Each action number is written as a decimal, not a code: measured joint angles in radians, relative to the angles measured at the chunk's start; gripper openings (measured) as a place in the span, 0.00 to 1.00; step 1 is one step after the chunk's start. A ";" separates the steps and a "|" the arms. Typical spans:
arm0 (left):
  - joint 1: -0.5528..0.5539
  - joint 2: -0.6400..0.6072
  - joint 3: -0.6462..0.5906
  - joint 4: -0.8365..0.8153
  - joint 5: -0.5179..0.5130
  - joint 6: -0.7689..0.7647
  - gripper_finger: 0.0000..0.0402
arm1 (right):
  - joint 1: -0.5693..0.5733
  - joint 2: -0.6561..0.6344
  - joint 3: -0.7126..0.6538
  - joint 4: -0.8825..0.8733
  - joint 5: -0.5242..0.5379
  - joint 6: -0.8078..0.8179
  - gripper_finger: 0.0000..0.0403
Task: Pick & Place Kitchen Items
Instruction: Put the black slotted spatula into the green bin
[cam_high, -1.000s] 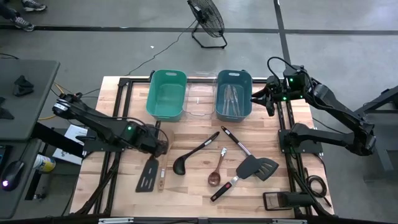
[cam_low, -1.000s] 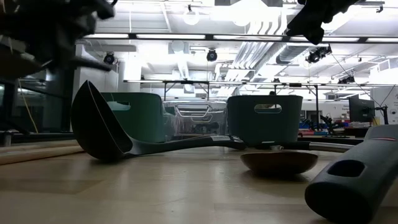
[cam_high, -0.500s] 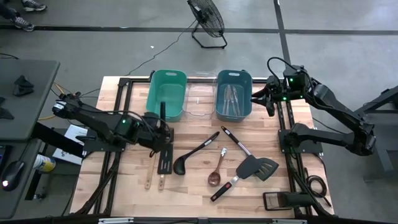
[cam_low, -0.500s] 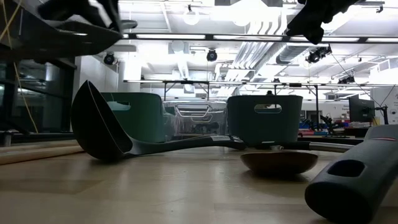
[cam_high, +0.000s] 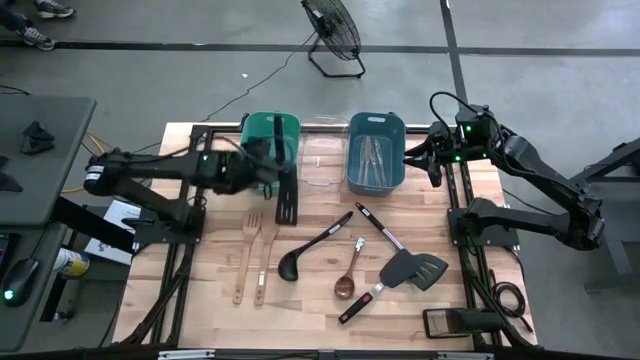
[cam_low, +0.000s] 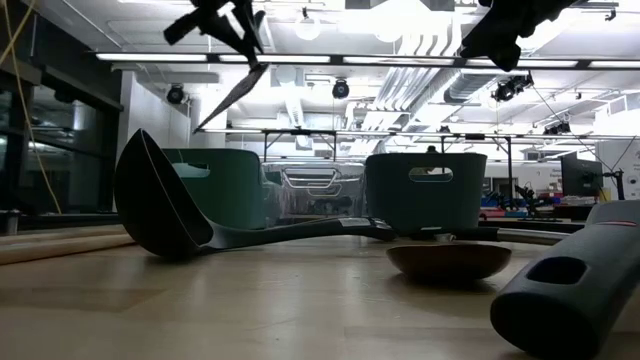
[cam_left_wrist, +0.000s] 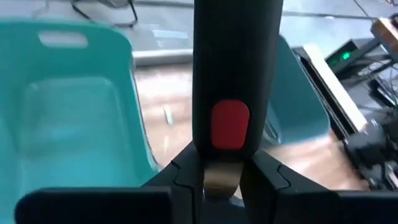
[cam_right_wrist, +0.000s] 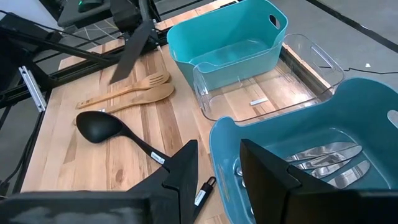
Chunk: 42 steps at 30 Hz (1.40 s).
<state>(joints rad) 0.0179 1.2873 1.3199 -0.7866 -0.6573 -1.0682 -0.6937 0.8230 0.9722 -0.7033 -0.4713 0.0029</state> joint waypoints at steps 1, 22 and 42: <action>0.023 0.000 0.007 0.003 0.000 0.028 0.18 | 0.000 0.000 0.000 0.000 0.000 0.000 0.28; 0.392 0.038 0.088 0.003 0.023 0.437 0.18 | 0.000 0.001 0.000 0.003 0.143 0.080 0.28; 0.533 0.316 0.088 -0.025 0.127 0.451 0.18 | 0.000 0.001 0.000 0.003 0.247 0.132 0.28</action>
<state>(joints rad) 0.5505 1.6031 1.4075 -0.8121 -0.5308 -0.6173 -0.6941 0.8242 0.9722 -0.7000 -0.2243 0.1350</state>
